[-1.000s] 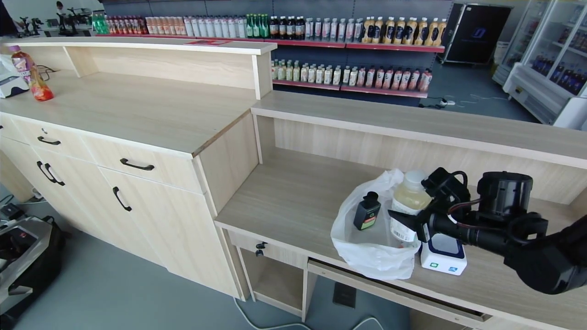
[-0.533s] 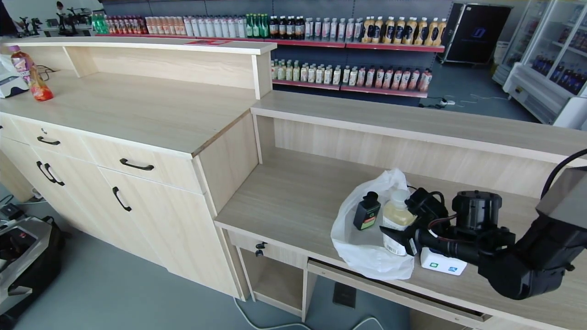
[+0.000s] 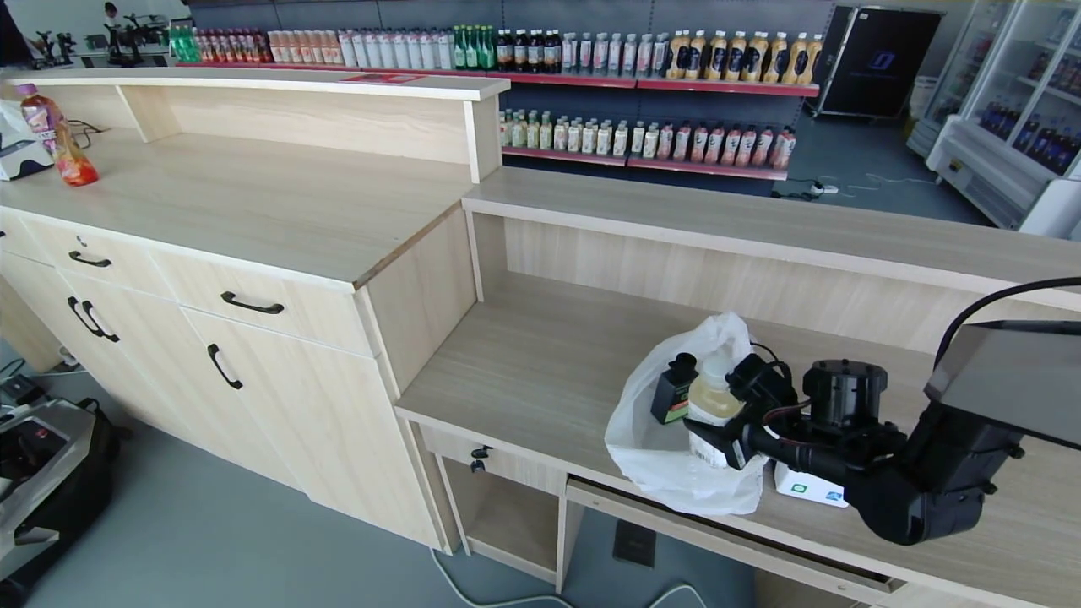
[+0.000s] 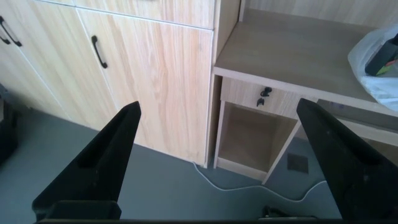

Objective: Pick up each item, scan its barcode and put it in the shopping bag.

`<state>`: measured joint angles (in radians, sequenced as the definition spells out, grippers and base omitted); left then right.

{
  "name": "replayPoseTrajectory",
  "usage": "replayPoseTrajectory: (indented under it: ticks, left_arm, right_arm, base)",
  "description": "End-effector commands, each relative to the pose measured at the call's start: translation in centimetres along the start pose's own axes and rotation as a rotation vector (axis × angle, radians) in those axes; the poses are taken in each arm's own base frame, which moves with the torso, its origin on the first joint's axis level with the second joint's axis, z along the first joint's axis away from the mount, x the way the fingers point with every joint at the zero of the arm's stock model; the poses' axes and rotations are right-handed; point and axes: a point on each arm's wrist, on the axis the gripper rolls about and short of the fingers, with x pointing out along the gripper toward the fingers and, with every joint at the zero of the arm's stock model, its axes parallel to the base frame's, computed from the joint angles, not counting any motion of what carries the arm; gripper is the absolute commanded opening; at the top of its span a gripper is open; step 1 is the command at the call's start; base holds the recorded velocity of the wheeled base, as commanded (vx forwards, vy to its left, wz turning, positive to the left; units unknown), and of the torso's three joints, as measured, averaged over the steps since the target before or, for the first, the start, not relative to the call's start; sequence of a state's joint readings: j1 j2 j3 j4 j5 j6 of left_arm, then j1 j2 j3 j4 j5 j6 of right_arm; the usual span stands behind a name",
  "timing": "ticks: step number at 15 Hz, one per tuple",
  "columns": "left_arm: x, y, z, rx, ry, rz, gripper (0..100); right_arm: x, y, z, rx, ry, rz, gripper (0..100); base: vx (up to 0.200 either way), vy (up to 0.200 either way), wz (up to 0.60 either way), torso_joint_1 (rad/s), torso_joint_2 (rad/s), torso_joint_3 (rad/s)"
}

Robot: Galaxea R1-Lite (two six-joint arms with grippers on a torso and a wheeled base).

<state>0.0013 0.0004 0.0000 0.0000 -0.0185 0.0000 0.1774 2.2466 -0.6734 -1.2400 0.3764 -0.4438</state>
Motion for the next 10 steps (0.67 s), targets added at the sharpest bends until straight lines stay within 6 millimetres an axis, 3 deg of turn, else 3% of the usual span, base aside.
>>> replayPoseTrajectory:
  ticks: [1, 10]
  left_arm:
    - [0.0, 0.0, 0.0, 0.000, 0.001, 0.000, 100]
    - [0.0, 0.0, 0.0, 0.000, 0.001, 0.000, 100]
  right_arm:
    - [1.3, 0.0, -1.2, 0.007, 0.012, 0.016, 0]
    - [3.0, 0.3, -3.1, 0.008, 0.019, 0.029, 0]
  base:
    - [0.000, 0.000, 0.00, 0.000, 0.00, 0.000]
    - [0.000, 0.000, 0.00, 0.000, 0.00, 0.000]
